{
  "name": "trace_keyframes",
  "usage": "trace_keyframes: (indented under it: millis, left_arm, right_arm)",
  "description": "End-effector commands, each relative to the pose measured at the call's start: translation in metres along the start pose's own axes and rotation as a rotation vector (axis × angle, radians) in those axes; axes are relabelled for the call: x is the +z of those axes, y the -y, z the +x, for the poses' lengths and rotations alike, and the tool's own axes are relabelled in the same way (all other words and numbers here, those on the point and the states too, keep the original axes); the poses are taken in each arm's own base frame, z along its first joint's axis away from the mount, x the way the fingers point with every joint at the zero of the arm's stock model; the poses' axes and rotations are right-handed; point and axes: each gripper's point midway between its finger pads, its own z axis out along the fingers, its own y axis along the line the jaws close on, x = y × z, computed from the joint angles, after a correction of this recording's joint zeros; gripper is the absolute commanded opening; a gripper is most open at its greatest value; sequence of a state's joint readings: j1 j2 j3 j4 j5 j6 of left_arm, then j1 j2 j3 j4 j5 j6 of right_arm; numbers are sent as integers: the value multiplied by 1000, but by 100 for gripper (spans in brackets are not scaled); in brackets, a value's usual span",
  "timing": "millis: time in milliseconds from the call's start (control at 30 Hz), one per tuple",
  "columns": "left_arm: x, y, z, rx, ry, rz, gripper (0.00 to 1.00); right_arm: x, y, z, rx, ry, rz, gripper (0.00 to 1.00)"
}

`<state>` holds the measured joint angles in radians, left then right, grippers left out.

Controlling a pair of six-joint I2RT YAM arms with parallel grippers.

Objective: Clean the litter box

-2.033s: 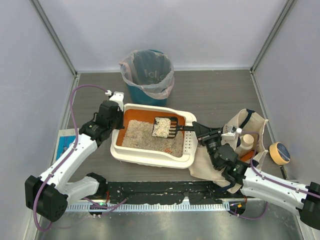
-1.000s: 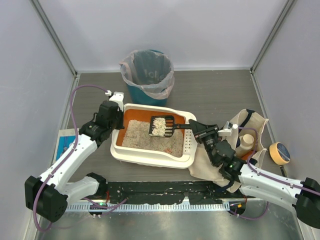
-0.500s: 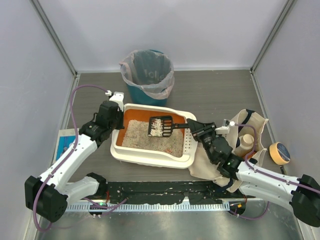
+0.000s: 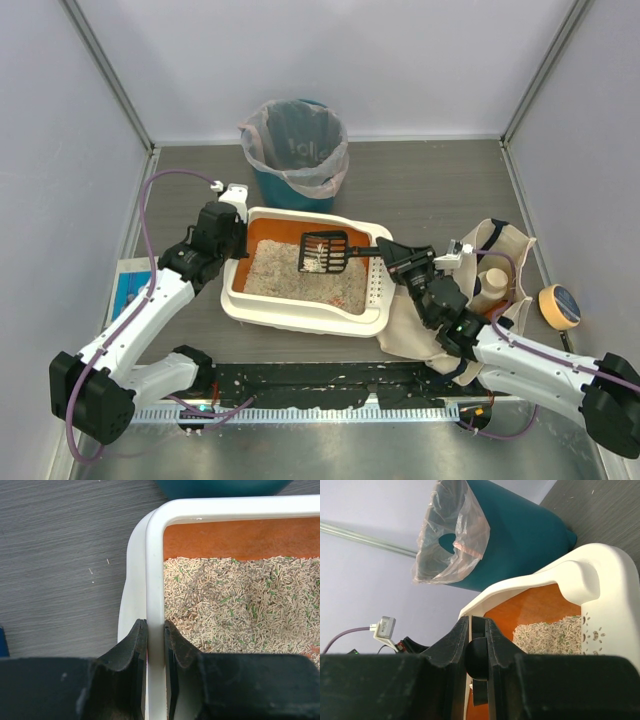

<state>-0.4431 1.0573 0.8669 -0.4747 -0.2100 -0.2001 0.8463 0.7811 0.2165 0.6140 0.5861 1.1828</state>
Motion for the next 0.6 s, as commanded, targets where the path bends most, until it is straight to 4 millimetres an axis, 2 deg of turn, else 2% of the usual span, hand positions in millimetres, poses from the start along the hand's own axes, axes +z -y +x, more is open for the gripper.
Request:
trace_keyframes:
  millis: [0, 100, 200, 233, 300, 333, 367, 400, 433, 467, 500, 533, 567]
  left_arm:
    - [-5, 21, 2, 18, -1, 100, 0]
    - [-5, 20, 2, 17, 1, 97, 0]
    - [-4, 21, 2, 18, -1, 98, 0]
    - [-4, 21, 2, 19, -2, 98, 0]
    - [-4, 21, 3, 18, -2, 98, 0]
    - [-4, 21, 3, 18, -5, 98, 0]
    - [-3, 21, 3, 18, -5, 96, 0]
    - [-3, 21, 3, 19, -7, 97, 0]
    - [-4, 21, 3, 20, -5, 98, 0]
    - [-4, 21, 3, 20, -7, 97, 0]
    - [-4, 20, 3, 18, -5, 96, 0]
    - [-5, 20, 3, 20, -2, 96, 0]
    - [-4, 21, 3, 20, -2, 96, 0]
  right_arm:
    - [0, -25, -13, 98, 50, -103, 1]
    - [3, -17, -4, 20, 11, -50, 1]
    - [2, -22, -10, 103, 36, -77, 1]
    - [-1, -10, -8, 111, 39, -76, 1]
    - [5, -32, -2, 70, -1, -124, 1]
    - [7, -31, 5, 49, -30, -96, 1]
    - [9, -21, 8, 36, -39, -50, 1]
    - [9, -21, 1, 73, -3, -53, 1]
    - [5, -4, -1, 97, 15, -42, 1]
    - [2, -15, -9, 137, 46, -104, 1]
    - [1, -16, -4, 110, 19, -117, 1]
    - [6, -30, -2, 88, 7, -129, 1]
    - [9, -14, 10, 23, -42, -42, 1]
